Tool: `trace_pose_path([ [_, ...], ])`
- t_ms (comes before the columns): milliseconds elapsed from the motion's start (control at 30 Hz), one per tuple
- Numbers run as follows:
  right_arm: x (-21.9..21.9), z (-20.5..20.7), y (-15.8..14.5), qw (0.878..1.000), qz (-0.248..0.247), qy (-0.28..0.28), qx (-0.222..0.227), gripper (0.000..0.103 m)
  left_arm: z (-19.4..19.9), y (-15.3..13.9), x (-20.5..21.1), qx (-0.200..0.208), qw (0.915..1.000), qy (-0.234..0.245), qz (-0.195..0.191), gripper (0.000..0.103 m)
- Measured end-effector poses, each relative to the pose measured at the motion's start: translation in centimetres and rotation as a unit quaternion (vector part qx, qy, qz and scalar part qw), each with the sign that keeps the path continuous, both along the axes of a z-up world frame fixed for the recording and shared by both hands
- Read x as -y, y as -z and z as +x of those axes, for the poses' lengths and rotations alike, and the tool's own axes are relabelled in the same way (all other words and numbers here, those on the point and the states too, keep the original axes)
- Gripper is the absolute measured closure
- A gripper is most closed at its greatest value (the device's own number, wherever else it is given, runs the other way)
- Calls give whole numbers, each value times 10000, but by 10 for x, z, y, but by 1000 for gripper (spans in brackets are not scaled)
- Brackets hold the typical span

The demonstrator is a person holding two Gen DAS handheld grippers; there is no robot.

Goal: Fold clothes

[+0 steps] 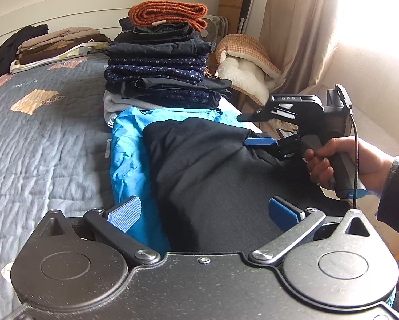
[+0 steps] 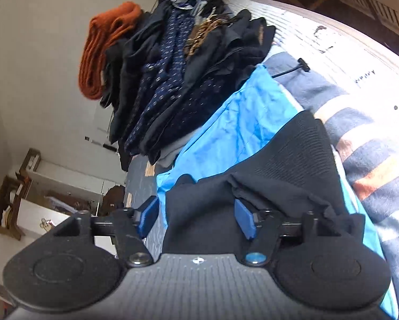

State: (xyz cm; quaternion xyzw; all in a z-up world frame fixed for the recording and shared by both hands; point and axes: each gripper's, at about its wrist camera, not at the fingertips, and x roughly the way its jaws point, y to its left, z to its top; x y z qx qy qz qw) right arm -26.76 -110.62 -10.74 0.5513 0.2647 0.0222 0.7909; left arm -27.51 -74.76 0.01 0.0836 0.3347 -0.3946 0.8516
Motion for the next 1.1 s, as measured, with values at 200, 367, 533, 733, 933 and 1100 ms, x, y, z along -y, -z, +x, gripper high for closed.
trace_pose_path([
  [200,12,-4,1,9997,-243,18,-5,63,2,2,0,8,10000,-19,38,0],
  [367,19,-16,-1,9992,-340,207,0,63,-1,0,0,43,10000,33,13,0],
  [533,26,-36,-4,9988,-293,374,-70,48,-5,-1,1,74,9999,78,12,0],
  [733,7,-60,-21,9988,-486,75,82,26,-6,-4,0,71,9999,59,-55,0],
  [933,-13,-85,-37,9972,-679,-224,234,22,-12,-7,1,118,9998,108,-67,0],
  [1100,-9,-90,-45,9969,-679,-43,386,26,-14,-9,-1,160,9997,141,-71,0],
])
